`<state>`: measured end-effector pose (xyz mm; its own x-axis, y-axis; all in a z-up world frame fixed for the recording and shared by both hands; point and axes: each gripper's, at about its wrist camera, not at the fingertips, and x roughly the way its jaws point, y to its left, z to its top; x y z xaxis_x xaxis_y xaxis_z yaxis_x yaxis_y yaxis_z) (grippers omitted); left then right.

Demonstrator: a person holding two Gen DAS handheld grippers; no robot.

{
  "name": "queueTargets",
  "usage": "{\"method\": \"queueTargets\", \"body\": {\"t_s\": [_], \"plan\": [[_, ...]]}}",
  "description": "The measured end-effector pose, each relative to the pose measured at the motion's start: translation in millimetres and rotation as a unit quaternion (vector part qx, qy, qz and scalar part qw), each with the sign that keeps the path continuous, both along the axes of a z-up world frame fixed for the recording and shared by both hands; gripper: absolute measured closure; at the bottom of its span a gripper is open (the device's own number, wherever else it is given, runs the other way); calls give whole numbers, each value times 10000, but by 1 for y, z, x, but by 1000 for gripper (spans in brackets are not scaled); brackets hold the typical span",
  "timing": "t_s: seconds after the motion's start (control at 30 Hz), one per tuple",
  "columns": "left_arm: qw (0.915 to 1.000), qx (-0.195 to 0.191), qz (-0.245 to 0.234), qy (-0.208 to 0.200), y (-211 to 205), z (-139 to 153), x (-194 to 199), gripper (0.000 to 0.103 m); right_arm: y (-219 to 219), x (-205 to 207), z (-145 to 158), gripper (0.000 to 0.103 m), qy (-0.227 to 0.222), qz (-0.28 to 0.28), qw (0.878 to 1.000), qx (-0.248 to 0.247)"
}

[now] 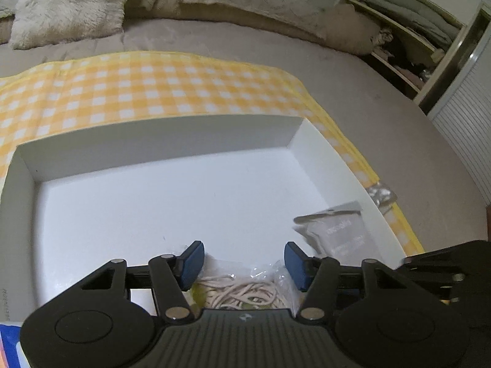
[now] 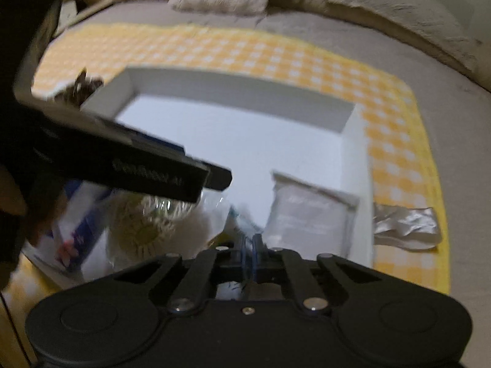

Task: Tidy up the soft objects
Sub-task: 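Open the right tool over the box and release the grey packet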

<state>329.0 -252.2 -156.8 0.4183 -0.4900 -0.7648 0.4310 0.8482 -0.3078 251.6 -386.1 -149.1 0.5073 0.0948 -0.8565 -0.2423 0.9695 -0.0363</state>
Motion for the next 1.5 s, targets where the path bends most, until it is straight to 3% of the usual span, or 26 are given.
{"method": "queueTargets", "body": {"t_s": [0.23, 0.33, 0.47, 0.57, 0.73, 0.9, 1.0, 1.3, 1.5], "plan": [[9991, 262, -251, 213, 7, -1, -8, 46, 14, -8, -8, 101, 235, 662, 9963, 492], [9984, 386, -348, 225, 8, 0, -13, 46, 24, -13, -5, 101, 305, 1019, 9932, 464], [9982, 440, -352, 198, 9, 5, -17, 47, 22, -12, -1, 101, 476, 916, 9933, 521], [9981, 481, -312, 224, 8, 8, -17, 47, 21, -13, -3, 100, 621, 852, 9942, 221], [9996, 237, -180, 1, 9, 14, -16, 44, 9, -10, -2, 100, 776, 530, 9956, -42], [9984, 353, -205, -387, 0, 15, -11, 39, -6, -7, 10, 100, 225, -17, 9994, 258], [9969, 554, -284, -483, -5, 12, -10, 39, -9, -1, 4, 100, 195, -180, 9991, 318], [9966, 737, -273, -265, -2, 3, -2, 39, 11, 10, -7, 100, -20, 174, 9996, 233], [9954, 877, -383, -102, -2, -2, -2, 39, 12, 6, -6, 98, 164, 444, 9987, 185]]}}
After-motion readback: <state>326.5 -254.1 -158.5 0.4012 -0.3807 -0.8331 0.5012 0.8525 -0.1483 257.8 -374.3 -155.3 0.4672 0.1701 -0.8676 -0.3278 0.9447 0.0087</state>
